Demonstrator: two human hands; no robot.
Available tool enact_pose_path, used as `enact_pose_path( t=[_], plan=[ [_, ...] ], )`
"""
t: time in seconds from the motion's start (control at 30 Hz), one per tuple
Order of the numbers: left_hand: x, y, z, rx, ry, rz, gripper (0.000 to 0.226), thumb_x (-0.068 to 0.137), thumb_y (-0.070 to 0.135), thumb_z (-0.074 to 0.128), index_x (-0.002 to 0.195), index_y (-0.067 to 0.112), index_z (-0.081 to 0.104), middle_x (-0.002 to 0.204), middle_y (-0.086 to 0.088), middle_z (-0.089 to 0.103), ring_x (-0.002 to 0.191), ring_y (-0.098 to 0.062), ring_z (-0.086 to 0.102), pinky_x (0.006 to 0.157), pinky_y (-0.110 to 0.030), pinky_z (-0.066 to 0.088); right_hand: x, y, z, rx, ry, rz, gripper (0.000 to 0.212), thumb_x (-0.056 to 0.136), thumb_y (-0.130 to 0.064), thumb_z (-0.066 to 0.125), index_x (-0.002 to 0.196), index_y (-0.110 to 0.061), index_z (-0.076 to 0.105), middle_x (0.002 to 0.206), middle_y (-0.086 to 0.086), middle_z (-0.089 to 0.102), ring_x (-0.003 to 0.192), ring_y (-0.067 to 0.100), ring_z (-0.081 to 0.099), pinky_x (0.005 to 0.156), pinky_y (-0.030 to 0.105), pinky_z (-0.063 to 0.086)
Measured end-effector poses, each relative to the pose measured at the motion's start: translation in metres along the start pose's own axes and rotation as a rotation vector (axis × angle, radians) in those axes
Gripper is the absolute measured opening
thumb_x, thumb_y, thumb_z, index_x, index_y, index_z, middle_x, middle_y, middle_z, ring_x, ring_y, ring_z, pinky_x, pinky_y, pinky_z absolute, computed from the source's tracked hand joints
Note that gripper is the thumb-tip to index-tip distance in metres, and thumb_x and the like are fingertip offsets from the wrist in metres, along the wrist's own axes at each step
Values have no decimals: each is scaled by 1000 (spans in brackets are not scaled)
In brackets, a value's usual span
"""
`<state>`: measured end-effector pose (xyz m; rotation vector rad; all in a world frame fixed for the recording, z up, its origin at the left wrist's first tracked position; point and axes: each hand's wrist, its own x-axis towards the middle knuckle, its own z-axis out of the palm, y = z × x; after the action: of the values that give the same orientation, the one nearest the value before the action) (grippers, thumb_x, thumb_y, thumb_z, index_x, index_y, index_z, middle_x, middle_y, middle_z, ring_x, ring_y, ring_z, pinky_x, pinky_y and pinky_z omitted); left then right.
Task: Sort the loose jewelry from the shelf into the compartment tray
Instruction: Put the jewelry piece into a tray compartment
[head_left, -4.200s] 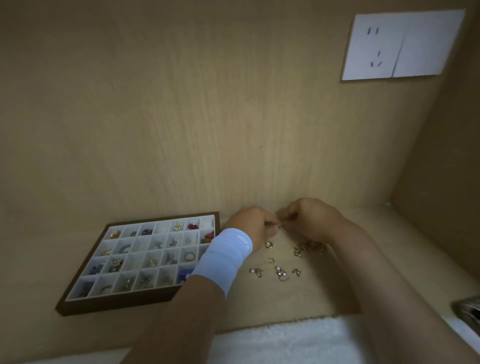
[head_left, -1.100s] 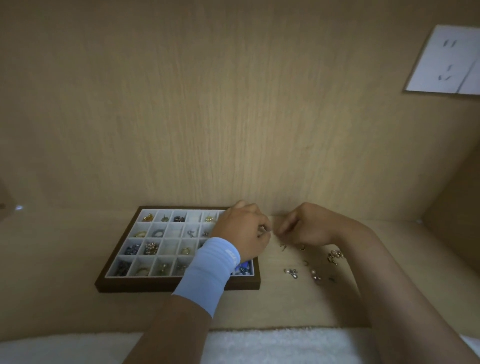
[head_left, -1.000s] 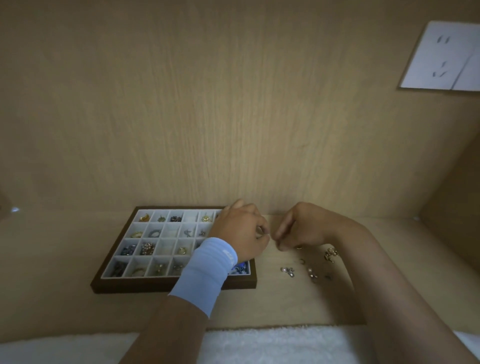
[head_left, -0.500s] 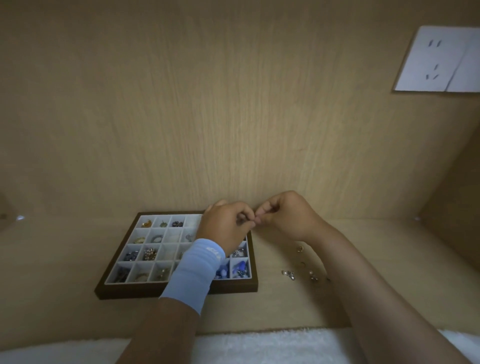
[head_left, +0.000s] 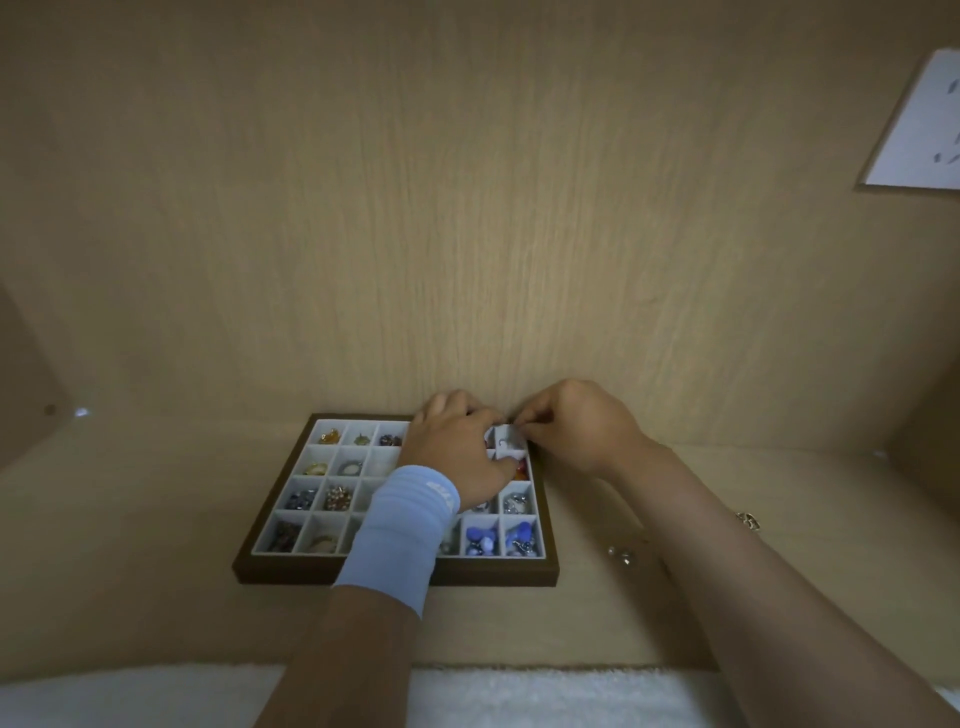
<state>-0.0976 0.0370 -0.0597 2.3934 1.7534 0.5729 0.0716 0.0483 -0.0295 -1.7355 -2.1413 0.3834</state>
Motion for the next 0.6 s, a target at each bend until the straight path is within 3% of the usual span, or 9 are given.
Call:
enact_pose_path(
  t=[0.13, 0.3, 0.43, 0.6],
  plan=[
    [-2, 9, 2, -44, 59, 51, 39, 89, 42, 52, 127, 34, 56, 126, 10, 50, 123, -16, 37, 108, -36, 32, -17, 28, -18, -47, 66, 44, 20, 91, -26, 63, 97, -40, 76, 103, -20, 73, 96, 6, 66, 84, 29, 54],
    [-1, 26, 10, -47, 128, 162, 31, 91, 26, 51, 120, 32, 61, 117, 10, 55, 117, -14, 41, 105, -34, 35, -41, 75, -49, -308, 87, 206, 39, 88, -15, 61, 113, -43, 70, 121, -14, 69, 110, 15, 65, 79, 23, 44],
    [-2, 44, 17, -77, 145, 221, 31, 92, 26, 48, 118, 29, 64, 115, 10, 57, 113, -14, 44, 102, -34, 36, -57, 91, -53, -372, 51, 263, 42, 87, -24, 57, 117, -52, 67, 122, -15, 68, 113, 16, 64, 82, 23, 45],
    [0, 53, 25, -100, 40, 224, 33, 90, 37, 51, 121, 33, 61, 122, 16, 52, 119, -11, 40, 105, -34, 34, -58, 95, -38, -367, 23, 302, 35, 90, -17, 50, 112, -33, 71, 120, -6, 69, 113, 21, 64, 88, 29, 49]
  ],
)
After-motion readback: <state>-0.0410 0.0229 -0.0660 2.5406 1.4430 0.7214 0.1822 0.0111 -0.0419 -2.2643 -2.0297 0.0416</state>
